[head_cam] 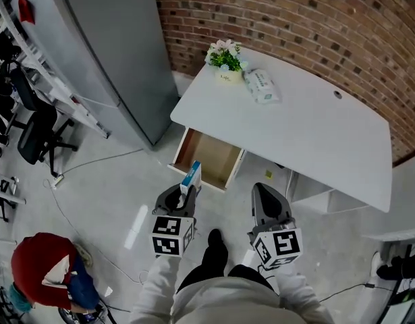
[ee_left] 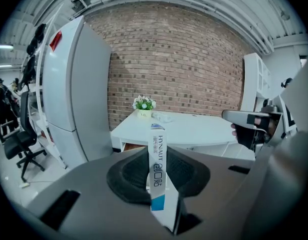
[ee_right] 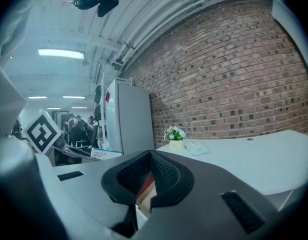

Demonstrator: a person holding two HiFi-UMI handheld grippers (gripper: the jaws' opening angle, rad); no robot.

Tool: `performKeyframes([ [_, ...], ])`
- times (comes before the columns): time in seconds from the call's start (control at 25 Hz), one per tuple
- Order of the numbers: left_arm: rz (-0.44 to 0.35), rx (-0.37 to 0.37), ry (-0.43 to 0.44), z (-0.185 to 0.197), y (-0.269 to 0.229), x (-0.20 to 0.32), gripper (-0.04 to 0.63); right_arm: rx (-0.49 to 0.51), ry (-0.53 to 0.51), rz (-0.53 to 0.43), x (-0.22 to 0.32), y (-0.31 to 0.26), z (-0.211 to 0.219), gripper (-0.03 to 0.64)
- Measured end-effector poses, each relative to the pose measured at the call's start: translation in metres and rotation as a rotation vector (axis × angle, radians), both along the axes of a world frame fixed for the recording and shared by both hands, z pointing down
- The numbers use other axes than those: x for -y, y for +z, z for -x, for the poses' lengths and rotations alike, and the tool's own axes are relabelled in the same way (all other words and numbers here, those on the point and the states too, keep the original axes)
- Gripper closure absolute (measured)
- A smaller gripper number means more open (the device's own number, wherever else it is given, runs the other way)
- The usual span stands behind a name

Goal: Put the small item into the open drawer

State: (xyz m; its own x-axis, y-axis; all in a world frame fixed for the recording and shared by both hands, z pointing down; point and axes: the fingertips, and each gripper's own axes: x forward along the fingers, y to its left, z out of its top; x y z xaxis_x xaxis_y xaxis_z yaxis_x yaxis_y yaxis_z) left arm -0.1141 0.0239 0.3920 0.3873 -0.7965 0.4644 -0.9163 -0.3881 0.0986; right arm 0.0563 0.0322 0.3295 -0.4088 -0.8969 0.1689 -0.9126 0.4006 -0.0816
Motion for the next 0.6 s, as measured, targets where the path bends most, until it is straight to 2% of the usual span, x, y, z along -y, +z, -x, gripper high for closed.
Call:
performKeyframes([
  [0.24,0.026,-0.007,0.025,0.003,0.012,0.020,0.506,-0.014,0.008,-0.002,0.024,0.001,0.013,0.591],
  [0.6,0.062,0.009,0.047,-0.008,0.040,0.045,0.506,-0.010,0.030,-0.012,0.044,0.006,0.001,0.591],
])
